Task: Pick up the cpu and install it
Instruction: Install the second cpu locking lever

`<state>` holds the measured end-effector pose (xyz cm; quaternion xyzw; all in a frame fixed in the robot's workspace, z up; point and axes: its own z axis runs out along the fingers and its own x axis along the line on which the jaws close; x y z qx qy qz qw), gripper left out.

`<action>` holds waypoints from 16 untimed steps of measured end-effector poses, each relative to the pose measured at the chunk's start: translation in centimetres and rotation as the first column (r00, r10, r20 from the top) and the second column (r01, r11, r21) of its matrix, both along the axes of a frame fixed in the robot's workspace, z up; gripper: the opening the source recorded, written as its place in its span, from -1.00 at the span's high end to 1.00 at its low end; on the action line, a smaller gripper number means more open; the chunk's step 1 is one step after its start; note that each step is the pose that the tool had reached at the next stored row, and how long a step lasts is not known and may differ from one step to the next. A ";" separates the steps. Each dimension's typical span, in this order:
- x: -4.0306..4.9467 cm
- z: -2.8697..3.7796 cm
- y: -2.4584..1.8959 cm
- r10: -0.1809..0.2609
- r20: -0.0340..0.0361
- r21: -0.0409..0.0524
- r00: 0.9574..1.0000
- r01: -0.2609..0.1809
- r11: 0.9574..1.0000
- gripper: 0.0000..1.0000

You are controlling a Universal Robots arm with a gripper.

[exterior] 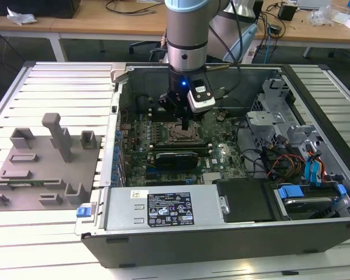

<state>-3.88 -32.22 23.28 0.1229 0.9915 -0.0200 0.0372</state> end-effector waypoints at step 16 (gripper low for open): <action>0.05 0.86 -0.19 0.000 0.000 0.000 1.000 0.000 1.000 0.79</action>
